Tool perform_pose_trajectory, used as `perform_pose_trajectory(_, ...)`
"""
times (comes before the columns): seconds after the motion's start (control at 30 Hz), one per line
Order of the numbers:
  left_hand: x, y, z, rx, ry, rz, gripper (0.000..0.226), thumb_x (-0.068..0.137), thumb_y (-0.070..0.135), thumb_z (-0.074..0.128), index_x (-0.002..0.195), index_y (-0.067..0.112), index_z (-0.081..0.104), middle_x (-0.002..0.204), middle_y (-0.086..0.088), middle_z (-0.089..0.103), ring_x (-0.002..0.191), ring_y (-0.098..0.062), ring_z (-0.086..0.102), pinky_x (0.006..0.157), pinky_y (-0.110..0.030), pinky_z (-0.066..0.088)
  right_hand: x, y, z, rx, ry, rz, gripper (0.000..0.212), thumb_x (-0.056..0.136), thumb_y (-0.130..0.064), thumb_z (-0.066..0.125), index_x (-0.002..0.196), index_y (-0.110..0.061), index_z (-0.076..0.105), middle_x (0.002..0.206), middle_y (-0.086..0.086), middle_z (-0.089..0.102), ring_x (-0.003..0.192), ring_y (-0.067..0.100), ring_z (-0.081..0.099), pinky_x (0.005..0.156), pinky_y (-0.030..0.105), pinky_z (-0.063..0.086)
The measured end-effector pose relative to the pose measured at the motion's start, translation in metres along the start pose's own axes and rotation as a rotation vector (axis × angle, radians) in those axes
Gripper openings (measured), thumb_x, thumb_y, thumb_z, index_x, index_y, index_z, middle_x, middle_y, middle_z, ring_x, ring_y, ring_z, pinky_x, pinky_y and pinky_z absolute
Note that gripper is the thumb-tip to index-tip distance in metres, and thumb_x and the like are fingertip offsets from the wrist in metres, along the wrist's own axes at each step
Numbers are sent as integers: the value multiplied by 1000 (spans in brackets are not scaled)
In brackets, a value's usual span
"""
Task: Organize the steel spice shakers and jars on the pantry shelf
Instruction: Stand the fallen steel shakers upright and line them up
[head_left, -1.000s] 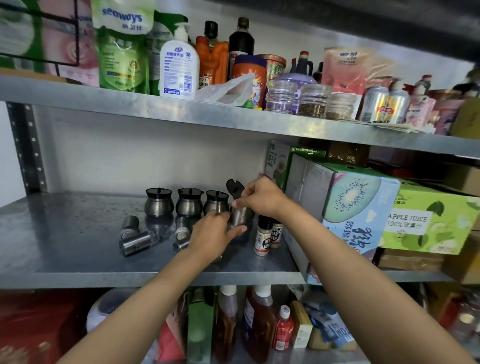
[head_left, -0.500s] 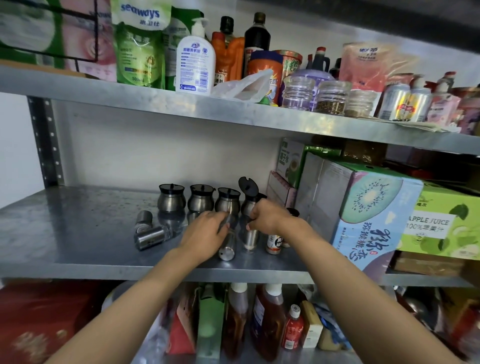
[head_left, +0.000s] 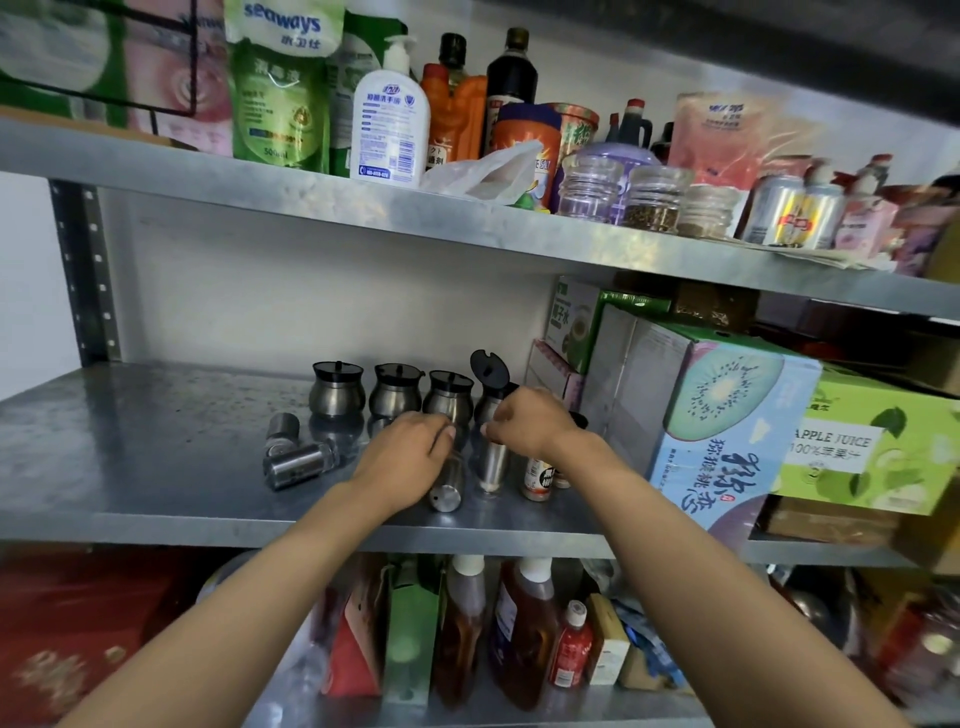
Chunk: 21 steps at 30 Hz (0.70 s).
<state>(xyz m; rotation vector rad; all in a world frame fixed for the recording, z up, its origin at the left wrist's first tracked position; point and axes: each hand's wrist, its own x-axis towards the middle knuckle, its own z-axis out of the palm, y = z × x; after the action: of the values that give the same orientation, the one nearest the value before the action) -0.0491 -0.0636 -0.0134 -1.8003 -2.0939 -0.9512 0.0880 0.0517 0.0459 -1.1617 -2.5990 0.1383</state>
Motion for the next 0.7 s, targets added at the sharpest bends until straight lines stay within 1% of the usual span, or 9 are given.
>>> perform_pose_trajectory(0.1, 0, 3, -7, 19, 11, 57, 32, 100, 36, 31, 84, 19, 52, 79, 1, 59, 74, -17, 55, 66, -37, 49, -3, -1, 1, -45, 48, -19, 47, 81, -43, 71, 47, -22, 47, 66, 2, 53, 77, 22, 50, 74, 30, 38)
perform_pose_trajectory(0.23, 4, 11, -12, 8, 26, 84, 31, 101, 38, 29, 83, 21, 49, 82, -1, 60, 75, -18, 54, 65, -36, 45, -3, 1, 0, -5, -11, -10, 37, 80, -32, 76, 51, -22, 55, 65, 0, 59, 72, 19, 57, 68, 26, 42)
perform_pose_trajectory(0.3, 5, 12, -12, 13, 32, 88, 32, 101, 38, 30, 85, 19, 51, 83, -2, 61, 76, -19, 55, 67, -37, 47, 0, 1, 0, 67, -64, 9, 24, 79, -23, 78, 59, -17, 66, 67, 0, 62, 73, 17, 61, 68, 25, 45)
perform_pose_trajectory(0.37, 5, 14, -13, 21, 30, 97, 32, 101, 37, 30, 85, 18, 51, 82, -2, 60, 75, -20, 55, 67, -38, 48, 4, -1, 1, 88, -86, 14, 6, 79, -16, 76, 75, -11, 76, 77, 1, 70, 81, 17, 65, 74, 26, 52)
perform_pose_trajectory(0.43, 5, 17, -13, 16, 34, 108, 32, 101, 37, 30, 83, 18, 50, 80, -2, 58, 74, -21, 55, 65, -38, 47, 5, -3, 3, 77, -80, 23, 11, 80, -9, 69, 86, -8, 78, 89, 5, 74, 87, 19, 68, 82, 28, 56)
perform_pose_trajectory(0.5, 7, 20, -13, -3, 41, 106, 33, 101, 36, 30, 82, 17, 49, 78, -2, 57, 73, -22, 55, 64, -38, 46, 5, -3, 4, 98, -89, 30, 16, 82, -6, 62, 88, -5, 77, 92, 10, 75, 89, 21, 68, 83, 31, 58)
perform_pose_trajectory(0.6, 8, 21, -13, 5, 54, 102, 31, 101, 33, 32, 80, 17, 49, 78, -3, 57, 73, -22, 54, 62, -36, 44, 5, -2, 3, 124, -103, 44, 20, 86, -7, 58, 70, -5, 71, 73, 9, 66, 76, 21, 63, 71, 29, 53)
perform_pose_trajectory(0.63, 8, 20, -12, 9, 59, 99, 30, 100, 32, 33, 79, 17, 49, 78, -3, 58, 73, -22, 54, 62, -35, 43, 5, -2, 2, 139, -95, 56, 26, 85, -7, 56, 60, -9, 63, 64, 6, 57, 68, 20, 57, 65, 28, 49)
perform_pose_trajectory(0.7, 8, 18, -12, 8, 67, 78, 31, 100, 31, 33, 79, 16, 50, 78, -4, 59, 73, -22, 54, 61, -34, 41, 5, -1, 0, 197, -71, 78, 33, 83, -5, 54, 52, -14, 49, 54, 2, 45, 59, 18, 47, 57, 26, 41)
